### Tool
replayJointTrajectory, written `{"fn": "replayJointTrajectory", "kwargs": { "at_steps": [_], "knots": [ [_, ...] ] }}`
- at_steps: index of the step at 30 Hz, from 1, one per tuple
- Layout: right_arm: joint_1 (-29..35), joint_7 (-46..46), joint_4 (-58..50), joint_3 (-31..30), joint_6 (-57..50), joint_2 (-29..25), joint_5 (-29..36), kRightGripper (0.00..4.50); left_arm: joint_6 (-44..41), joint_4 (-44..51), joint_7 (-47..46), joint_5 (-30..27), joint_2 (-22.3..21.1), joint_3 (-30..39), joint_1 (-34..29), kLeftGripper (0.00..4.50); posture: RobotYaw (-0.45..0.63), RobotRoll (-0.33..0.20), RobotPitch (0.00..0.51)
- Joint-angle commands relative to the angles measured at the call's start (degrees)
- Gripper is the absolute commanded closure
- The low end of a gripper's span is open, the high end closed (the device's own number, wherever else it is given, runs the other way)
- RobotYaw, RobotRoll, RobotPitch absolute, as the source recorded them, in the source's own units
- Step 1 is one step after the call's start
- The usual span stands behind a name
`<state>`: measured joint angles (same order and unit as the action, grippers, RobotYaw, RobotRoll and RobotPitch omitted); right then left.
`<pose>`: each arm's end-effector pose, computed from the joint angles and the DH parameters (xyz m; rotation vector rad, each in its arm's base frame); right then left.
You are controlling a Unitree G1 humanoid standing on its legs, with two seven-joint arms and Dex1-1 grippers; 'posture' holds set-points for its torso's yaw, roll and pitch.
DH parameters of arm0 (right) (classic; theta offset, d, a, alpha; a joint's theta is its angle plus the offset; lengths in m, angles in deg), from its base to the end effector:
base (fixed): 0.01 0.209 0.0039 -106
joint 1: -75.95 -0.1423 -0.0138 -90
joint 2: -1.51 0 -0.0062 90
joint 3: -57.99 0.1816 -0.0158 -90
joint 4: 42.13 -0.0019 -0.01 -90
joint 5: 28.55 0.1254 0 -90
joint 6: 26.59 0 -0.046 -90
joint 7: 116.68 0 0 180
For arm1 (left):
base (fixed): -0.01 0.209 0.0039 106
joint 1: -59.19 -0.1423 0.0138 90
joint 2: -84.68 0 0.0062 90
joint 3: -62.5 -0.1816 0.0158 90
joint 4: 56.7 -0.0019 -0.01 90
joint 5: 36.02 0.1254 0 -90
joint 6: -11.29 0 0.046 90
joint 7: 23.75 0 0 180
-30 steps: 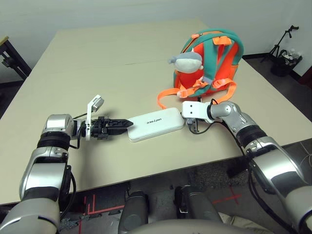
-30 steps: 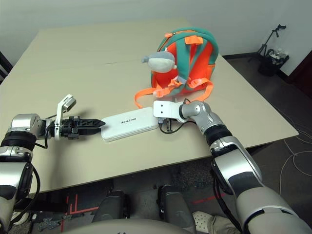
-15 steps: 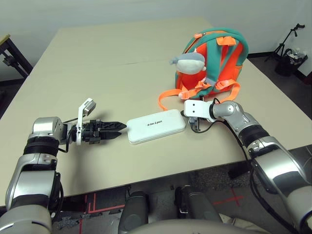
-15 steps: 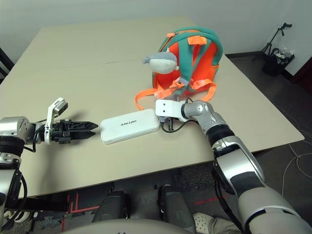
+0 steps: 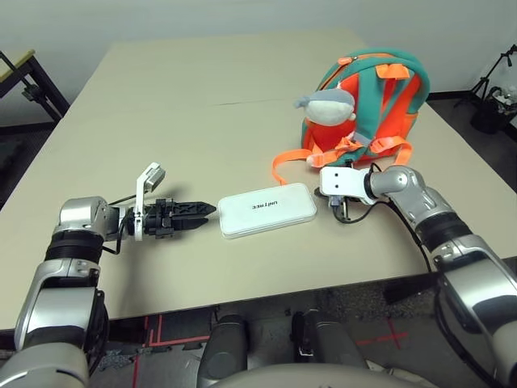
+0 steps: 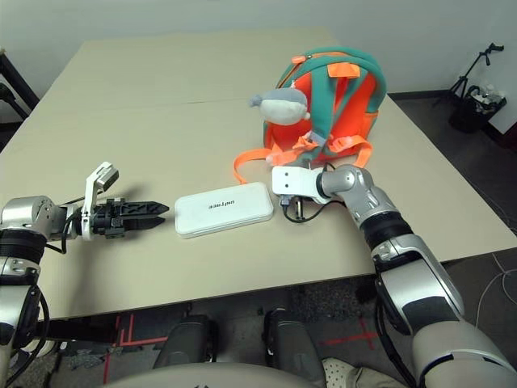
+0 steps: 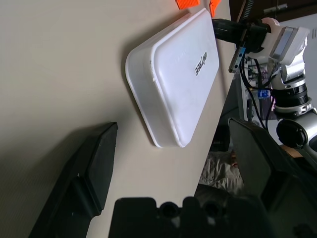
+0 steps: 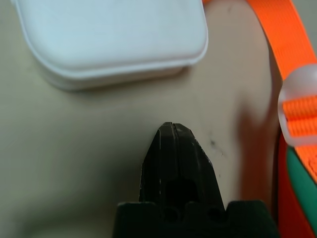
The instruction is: Put the pencil case into the backpack and zip it.
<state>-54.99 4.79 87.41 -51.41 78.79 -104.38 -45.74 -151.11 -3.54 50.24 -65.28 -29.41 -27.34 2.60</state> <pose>0.3076 -0.2096 0.1254 -1.0305 0.3068 1.1444 0.2493 0.2977 0.0934 -0.8031 0.9653 -0.8432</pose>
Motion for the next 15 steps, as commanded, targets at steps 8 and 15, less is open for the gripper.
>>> {"fn": "replayJointTrajectory", "kwargs": {
  "at_steps": [8,15],
  "knots": [
    [5.85,-5.99,-11.67,-1.61,-8.81,-1.01,3.14,4.46,0.07,-1.43,-2.87,0.61,0.98,-0.18,-0.57,0.00,0.16,0.000,0.062],
    [5.75,-7.45,-18.47,-5.76,-13.01,5.43,2.83,4.46,0.14,-1.89,-3.07,0.77,1.12,-0.19,-0.20,0.00,0.15,0.000,0.067]
  ]
}}
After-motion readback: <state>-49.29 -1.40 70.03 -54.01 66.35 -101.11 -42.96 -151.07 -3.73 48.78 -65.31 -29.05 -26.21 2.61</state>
